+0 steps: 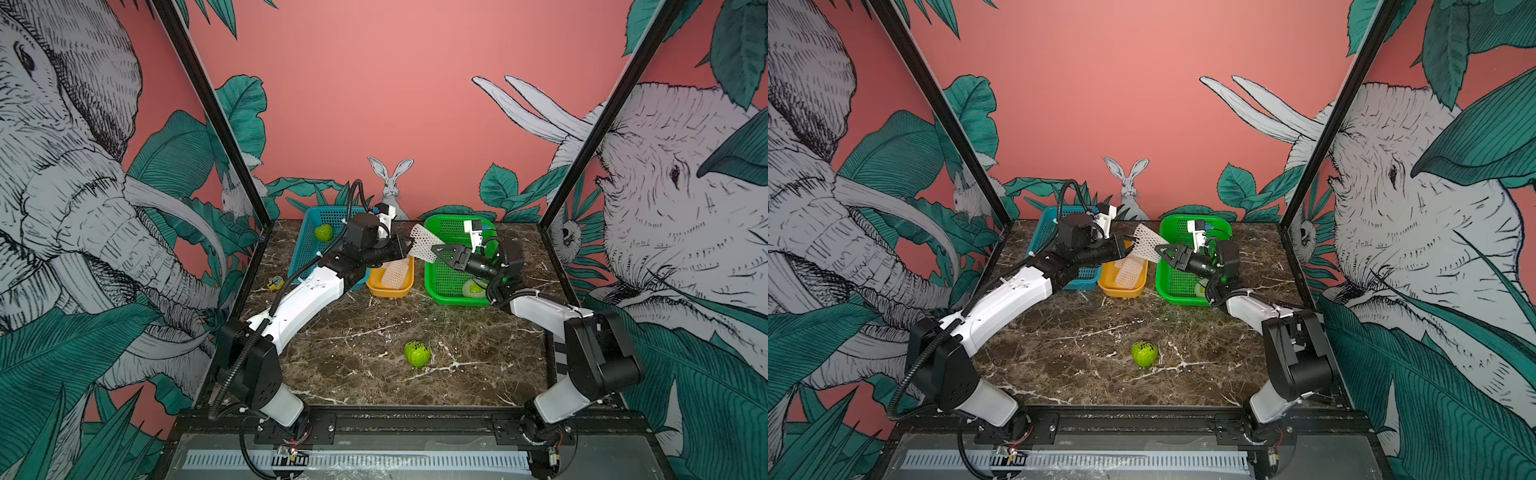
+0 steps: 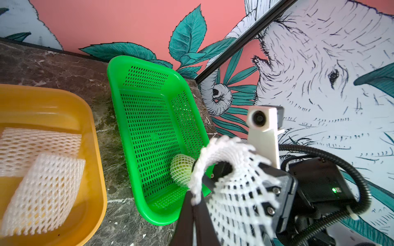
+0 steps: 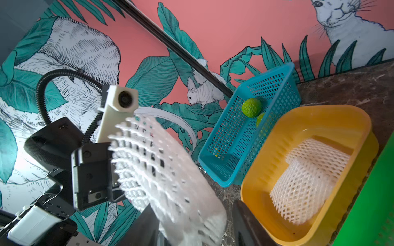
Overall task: Sleeve custard apples in foam nets
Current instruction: Open the foam net.
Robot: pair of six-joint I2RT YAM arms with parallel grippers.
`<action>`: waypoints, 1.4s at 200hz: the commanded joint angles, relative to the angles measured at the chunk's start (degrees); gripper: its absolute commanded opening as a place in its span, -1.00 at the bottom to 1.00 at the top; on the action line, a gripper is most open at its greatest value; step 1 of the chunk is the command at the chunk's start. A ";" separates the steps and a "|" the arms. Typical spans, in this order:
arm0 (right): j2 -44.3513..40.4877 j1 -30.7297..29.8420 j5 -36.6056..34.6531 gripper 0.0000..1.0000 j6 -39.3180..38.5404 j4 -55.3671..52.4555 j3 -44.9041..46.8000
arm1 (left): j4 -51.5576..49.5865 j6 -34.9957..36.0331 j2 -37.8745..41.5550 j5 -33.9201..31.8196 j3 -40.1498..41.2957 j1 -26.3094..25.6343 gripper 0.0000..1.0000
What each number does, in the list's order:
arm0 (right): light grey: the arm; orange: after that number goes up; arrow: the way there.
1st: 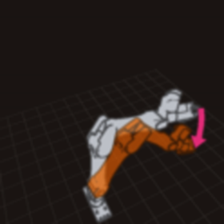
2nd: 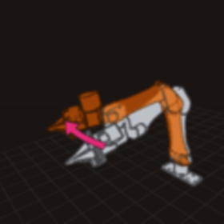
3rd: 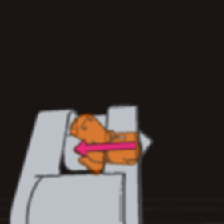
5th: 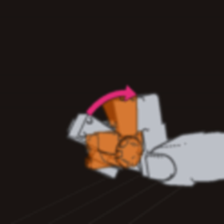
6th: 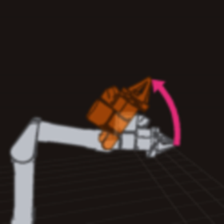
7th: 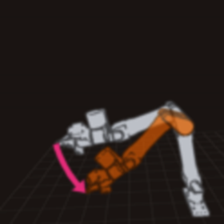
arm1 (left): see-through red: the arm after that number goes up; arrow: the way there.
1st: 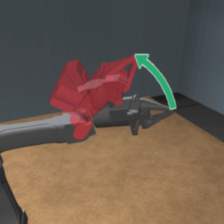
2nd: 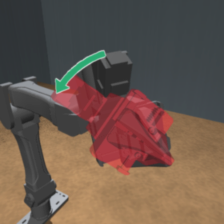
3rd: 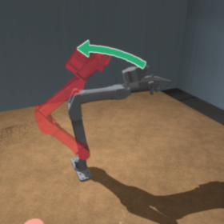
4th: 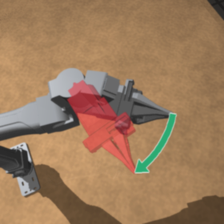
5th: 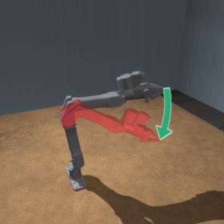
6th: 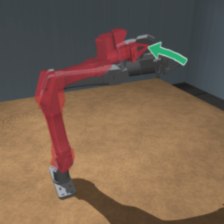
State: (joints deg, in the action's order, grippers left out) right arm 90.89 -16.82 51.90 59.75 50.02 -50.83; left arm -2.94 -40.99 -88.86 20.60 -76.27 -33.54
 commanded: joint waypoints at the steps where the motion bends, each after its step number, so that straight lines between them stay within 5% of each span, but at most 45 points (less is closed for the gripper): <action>1: -3.22 -0.14 1.76 0.09 1.23 3.88 0.01 | -0.03 -1.42 1.45 -3.59 1.43 0.20 -1.00; 37: -7.04 -1.35 1.86 0.12 -5.40 -7.65 0.45 | 1.04 -1.02 2.02 -7.18 2.11 0.21 -1.00; 95: -4.08 -4.00 1.93 0.07 -2.38 -3.62 0.23 | 2.40 -1.53 2.98 -7.25 3.09 0.18 -1.00; 163: -4.69 -3.97 3.55 -0.46 -3.13 -4.38 -0.59 | 1.37 -0.34 4.22 -8.21 4.64 0.54 -1.00; 177: -5.72 -3.84 4.80 -0.69 -3.49 -5.56 -0.21 | 1.44 0.15 4.14 -7.86 4.89 1.15 -1.00; 184: -6.13 -3.77 5.64 -1.00 -3.74 -5.96 -0.03 | 1.47 0.36 4.13 -7.57 4.97 1.41 -1.00; 247: -8.19 -3.57 8.47 -1.00 -6.97 -11.30 0.96 | 2.60 1.66 3.52 -4.42 4.60 2.61 -1.00; 280: -8.18 -3.57 5.72 -1.00 -10.25 -17.09 -1.15 | 2.50 -0.65 4.10 -1.61 5.85 2.65 -0.25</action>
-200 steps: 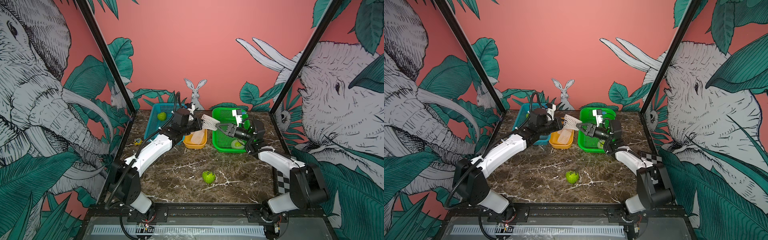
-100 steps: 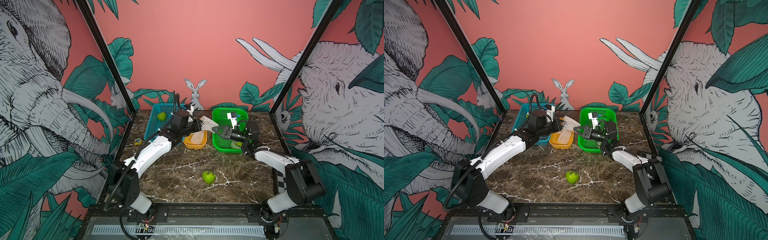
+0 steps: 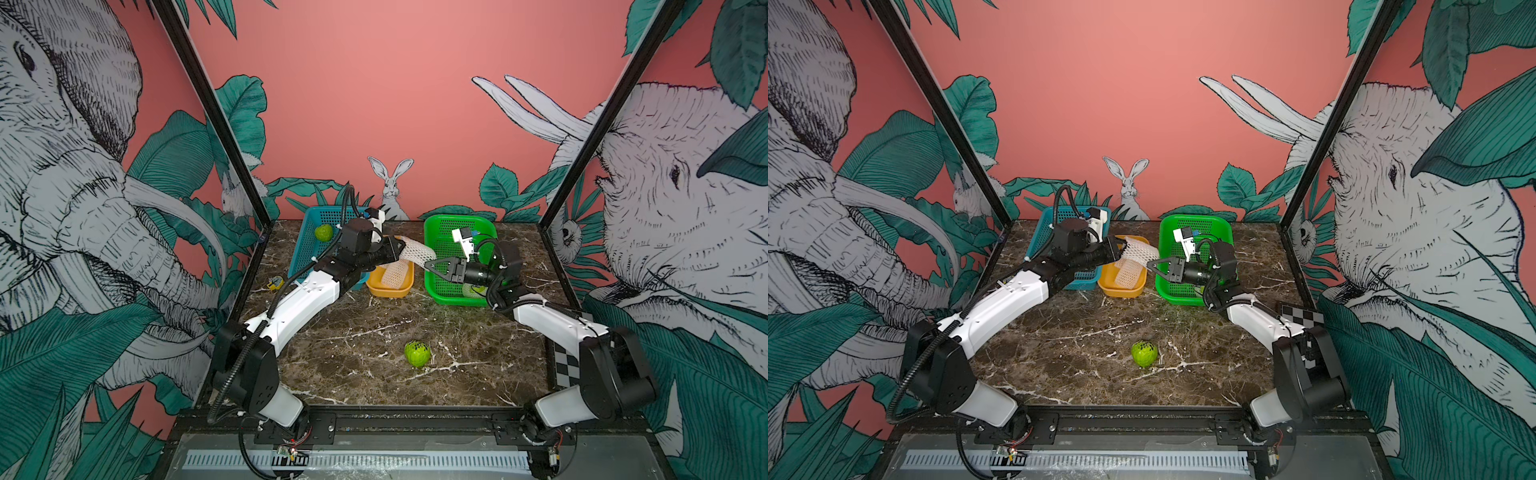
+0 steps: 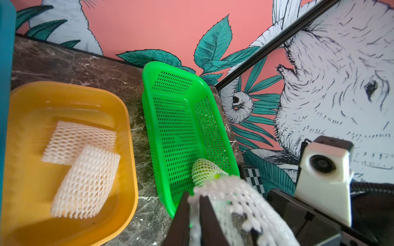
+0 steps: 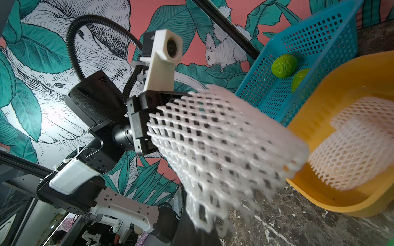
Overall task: Sleeve custard apples in foam nets
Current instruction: Open the foam net.
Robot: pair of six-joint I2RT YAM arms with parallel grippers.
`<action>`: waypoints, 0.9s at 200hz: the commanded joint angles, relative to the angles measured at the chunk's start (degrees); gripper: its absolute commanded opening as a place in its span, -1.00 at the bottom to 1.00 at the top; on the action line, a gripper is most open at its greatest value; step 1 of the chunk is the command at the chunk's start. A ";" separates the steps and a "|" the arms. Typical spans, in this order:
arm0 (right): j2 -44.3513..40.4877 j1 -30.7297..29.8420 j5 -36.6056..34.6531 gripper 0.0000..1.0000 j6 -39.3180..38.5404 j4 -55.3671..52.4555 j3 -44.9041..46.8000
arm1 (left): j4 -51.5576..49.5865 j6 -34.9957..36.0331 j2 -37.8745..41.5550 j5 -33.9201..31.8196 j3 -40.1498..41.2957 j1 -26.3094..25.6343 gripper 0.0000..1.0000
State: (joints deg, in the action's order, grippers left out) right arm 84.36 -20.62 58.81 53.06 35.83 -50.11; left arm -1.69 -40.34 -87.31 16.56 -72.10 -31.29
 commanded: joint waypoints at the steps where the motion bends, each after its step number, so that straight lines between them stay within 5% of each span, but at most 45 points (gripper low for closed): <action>1: -1.60 0.23 -1.25 -1.00 -3.70 -3.02 -1.90 | 1.30 -1.44 2.61 2.52 1.73 0.37 -0.24; 29: -1.30 0.23 -3.66 -1.00 -5.75 -5.47 -3.16 | 0.56 -3.29 5.08 3.60 4.24 0.35 0.04; 105: -4.17 0.63 -5.66 -1.00 -11.26 -19.52 -5.43 | -9.99 0.43 11.49 -2.40 6.40 0.73 0.35; 180: -14.72 -1.90 -18.64 -1.00 -29.66 -70.02 -9.78 | -13.41 6.76 16.21 -4.25 13.22 0.38 0.35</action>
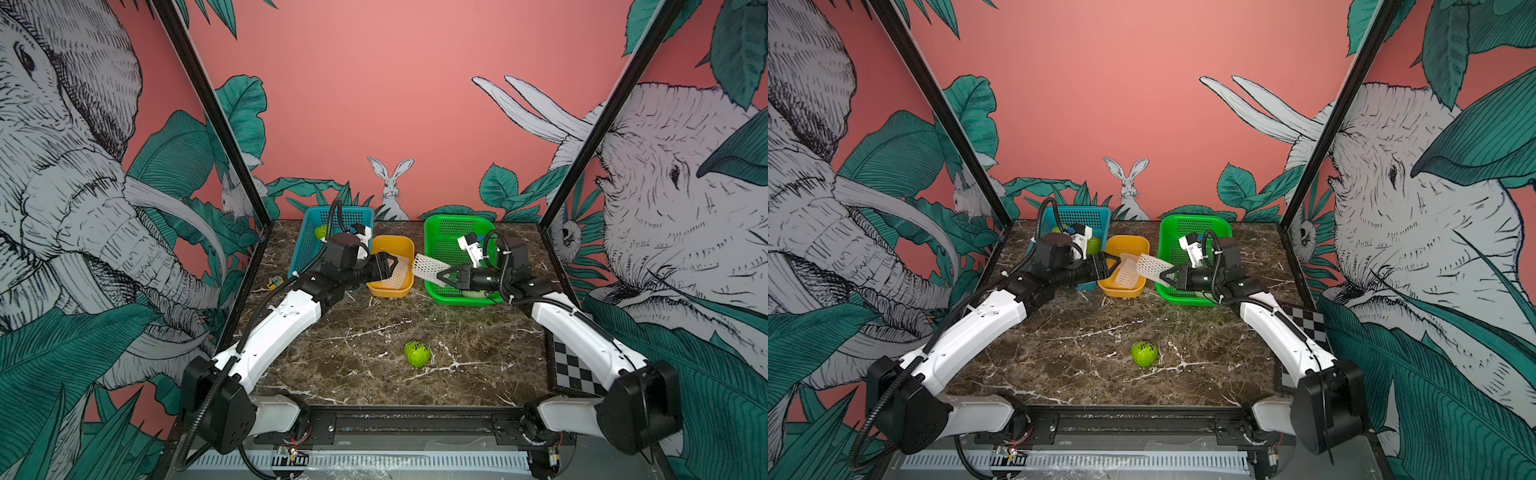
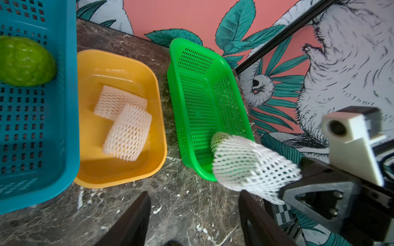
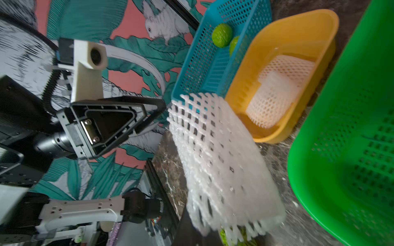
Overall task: Sleeve custard apples in foam nets
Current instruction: Open the foam net, then put on the foam net on the custard apple.
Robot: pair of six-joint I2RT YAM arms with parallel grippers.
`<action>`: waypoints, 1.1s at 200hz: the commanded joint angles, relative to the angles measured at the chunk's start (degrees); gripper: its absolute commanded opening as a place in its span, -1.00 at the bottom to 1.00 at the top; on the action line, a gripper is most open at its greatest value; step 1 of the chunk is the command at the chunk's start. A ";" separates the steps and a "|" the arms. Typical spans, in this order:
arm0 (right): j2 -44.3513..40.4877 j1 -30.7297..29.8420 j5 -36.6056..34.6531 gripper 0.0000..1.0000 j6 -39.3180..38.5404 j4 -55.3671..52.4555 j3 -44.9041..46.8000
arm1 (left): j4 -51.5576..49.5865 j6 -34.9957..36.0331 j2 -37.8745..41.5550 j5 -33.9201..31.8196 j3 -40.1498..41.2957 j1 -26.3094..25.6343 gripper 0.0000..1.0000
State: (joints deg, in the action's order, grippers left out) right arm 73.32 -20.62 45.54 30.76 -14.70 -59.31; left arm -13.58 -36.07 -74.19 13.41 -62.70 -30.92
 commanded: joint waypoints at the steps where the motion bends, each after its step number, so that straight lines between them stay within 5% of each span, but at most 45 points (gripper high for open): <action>1: -3.78 -2.02 -5.59 -1.00 -7.38 -20.01 -0.52 | -1.44 2.50 3.18 -1.06 4.04 -0.05 0.35; 38: -7.01 -8.99 -11.15 -1.00 -7.11 -33.23 1.35 | 0.53 2.45 4.42 -1.70 9.60 -4.14 0.31; 93: -11.26 -15.13 -13.79 -1.00 -1.46 -36.01 8.50 | 1.92 -0.83 5.66 -4.62 17.95 -11.66 0.19; 165: -8.46 -16.99 -6.90 -1.00 4.61 -16.88 14.00 | 1.90 -4.65 6.49 -3.36 25.14 -13.03 0.01; 220: -7.82 -17.08 -4.30 -1.00 5.75 -13.01 16.16 | 3.92 -7.56 5.99 -1.34 29.69 -13.47 -0.22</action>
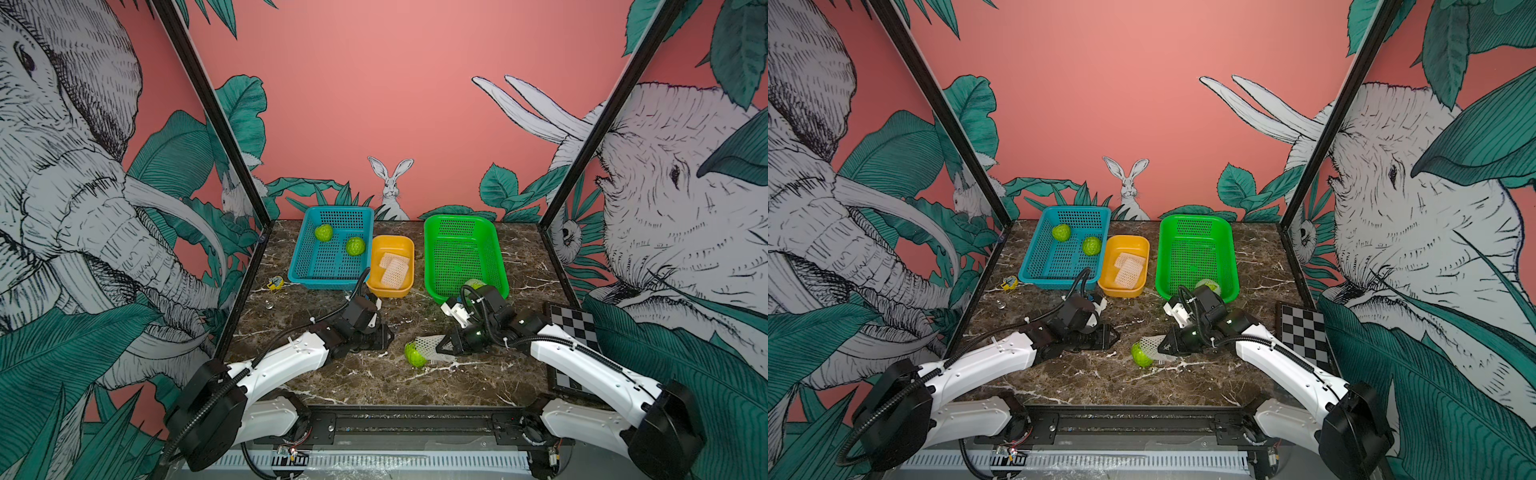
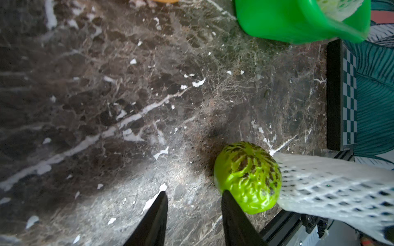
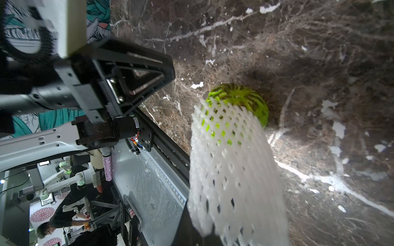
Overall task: Sleeve custard apples in foam nets
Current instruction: Put on the foam net on the custard apple.
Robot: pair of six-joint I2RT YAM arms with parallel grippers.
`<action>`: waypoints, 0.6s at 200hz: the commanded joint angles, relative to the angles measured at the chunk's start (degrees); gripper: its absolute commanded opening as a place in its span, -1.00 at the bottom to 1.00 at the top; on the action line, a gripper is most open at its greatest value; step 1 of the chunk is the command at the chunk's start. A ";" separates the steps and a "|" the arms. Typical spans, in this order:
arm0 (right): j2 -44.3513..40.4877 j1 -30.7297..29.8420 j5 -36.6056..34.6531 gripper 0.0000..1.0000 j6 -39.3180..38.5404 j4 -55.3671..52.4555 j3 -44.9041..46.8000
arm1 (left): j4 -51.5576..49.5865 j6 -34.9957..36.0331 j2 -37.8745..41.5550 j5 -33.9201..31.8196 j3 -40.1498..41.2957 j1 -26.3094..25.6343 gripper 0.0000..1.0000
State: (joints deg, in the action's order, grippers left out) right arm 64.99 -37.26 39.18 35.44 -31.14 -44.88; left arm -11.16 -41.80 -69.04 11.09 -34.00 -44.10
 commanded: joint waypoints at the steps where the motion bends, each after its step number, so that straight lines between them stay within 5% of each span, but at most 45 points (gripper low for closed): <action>1: 0.54 -0.45 2.05 -1.00 1.10 3.48 1.86 | 1.49 -1.82 0.83 1.05 0.97 -0.29 -0.23; 120: 6.51 -0.45 -10.98 -1.00 -6.69 -5.08 -5.09 | 4.52 -1.61 -5.92 6.20 -0.39 -3.58 -0.34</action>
State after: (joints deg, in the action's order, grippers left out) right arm 70.78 -37.43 34.06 31.88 -32.91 -47.92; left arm -8.40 -42.63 -74.78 16.84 -33.69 -47.24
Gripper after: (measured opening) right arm 0.045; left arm 0.330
